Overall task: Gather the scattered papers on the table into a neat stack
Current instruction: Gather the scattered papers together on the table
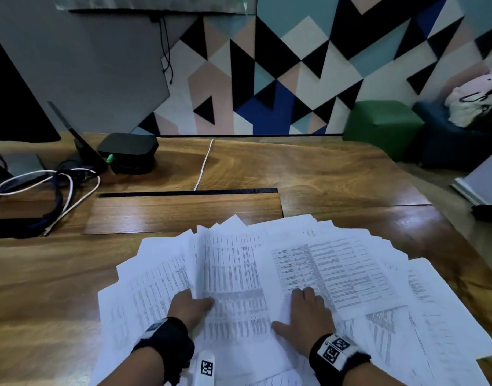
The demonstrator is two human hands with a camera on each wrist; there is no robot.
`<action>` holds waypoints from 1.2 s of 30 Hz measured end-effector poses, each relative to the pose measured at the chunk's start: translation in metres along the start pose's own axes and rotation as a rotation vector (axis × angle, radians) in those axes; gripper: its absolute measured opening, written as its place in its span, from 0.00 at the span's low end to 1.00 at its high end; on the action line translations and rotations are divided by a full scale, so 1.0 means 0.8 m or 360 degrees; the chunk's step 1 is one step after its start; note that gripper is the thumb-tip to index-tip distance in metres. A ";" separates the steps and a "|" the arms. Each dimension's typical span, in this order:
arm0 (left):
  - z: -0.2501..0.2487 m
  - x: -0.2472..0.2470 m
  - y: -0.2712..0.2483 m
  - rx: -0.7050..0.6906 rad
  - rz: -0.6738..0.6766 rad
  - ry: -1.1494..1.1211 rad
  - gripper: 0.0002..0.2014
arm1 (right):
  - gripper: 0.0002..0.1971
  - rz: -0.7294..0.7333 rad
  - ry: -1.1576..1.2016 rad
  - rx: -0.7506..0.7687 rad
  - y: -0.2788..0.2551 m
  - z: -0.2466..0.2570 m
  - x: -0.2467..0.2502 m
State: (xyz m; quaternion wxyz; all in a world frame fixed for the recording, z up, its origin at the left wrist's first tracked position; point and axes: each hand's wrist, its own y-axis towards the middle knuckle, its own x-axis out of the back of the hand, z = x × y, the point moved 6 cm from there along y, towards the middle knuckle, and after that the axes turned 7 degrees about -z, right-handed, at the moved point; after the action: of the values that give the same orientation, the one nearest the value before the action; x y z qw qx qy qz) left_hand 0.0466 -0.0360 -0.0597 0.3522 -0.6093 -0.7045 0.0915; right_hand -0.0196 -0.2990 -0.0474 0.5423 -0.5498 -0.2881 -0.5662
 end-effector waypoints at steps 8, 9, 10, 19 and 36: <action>-0.002 0.003 -0.012 -0.0029 0.0019 -0.0023 0.03 | 0.26 0.0143 -0.0425 0.0212 0.002 0.040 -0.009; -0.002 0.003 -0.014 -0.0020 0.0025 -0.0063 0.03 | 0.23 0.0159 -0.0448 0.0229 0.003 0.047 -0.014; -0.002 0.001 -0.014 -0.0002 0.0040 -0.0107 0.03 | 0.22 0.0177 -0.0423 0.0240 0.005 0.054 -0.016; 0.009 0.004 -0.003 0.0194 0.0268 -0.0300 0.11 | 0.19 0.0281 -0.0429 0.0236 0.036 0.066 -0.018; 0.002 -0.002 0.016 0.0161 0.0206 -0.0043 0.25 | 0.12 -0.0128 -0.0803 0.1085 -0.028 0.023 -0.035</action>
State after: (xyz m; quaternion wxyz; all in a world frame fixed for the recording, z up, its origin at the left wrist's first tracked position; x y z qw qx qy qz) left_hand 0.0559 -0.0338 -0.0686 0.3662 -0.6338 -0.6628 0.1577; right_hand -0.0404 -0.2683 -0.0634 0.5831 -0.4488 -0.6037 -0.3069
